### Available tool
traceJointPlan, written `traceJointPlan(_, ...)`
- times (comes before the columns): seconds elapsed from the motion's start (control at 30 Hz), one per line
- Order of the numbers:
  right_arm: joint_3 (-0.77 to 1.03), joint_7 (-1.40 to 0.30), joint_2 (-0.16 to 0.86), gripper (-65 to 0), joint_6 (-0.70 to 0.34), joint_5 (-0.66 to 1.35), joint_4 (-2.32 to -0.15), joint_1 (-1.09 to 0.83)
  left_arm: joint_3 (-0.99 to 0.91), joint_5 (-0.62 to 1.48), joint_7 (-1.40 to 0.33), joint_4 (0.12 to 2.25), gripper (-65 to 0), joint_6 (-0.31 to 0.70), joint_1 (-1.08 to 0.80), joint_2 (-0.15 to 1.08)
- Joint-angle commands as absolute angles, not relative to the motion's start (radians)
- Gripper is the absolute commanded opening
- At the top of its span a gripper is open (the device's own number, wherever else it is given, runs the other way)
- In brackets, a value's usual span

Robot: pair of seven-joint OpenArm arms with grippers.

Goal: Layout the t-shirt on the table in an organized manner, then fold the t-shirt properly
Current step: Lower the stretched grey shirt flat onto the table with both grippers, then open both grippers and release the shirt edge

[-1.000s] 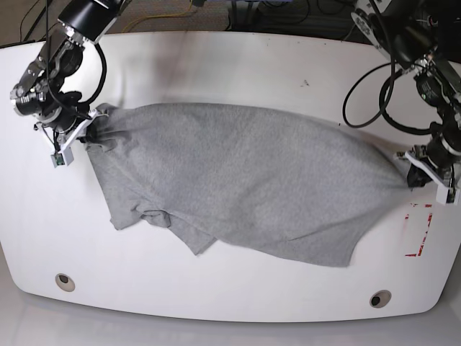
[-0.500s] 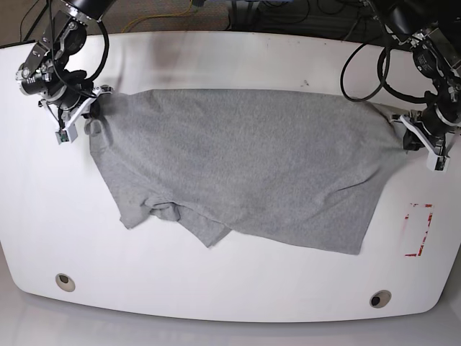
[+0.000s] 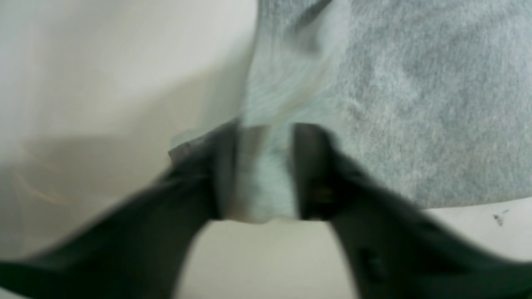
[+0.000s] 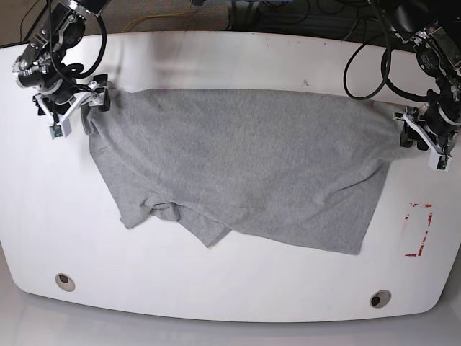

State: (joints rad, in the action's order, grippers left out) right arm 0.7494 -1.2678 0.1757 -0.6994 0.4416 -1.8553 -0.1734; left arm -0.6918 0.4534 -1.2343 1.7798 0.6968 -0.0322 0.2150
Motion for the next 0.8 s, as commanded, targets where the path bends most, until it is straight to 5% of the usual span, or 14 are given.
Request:
traceJointPlan(0.0, 0.765, -1.254, 0.193, -3.3, -0.698, 0.45, -1.902, -0.162, -0.697, 0.466, -1.214, 1.802, -31.4, 0.697, -0.015, 0.234)
traceJointPlan(0.5, 0.766, -1.213, 0.223, -6.7, -0.698, 0.423, -1.664, 0.064, -0.696, 0.47, -1.218, 1.804, -27.9, 0.697, 0.065, 0.277)
traceJointPlan(0.77, 0.765, -1.112, 0.251, -9.4, -0.698, 0.332, -1.428, 0.194, -0.69, 0.47, -1.218, 1.804, -33.3, 0.697, 0.154, 0.274)
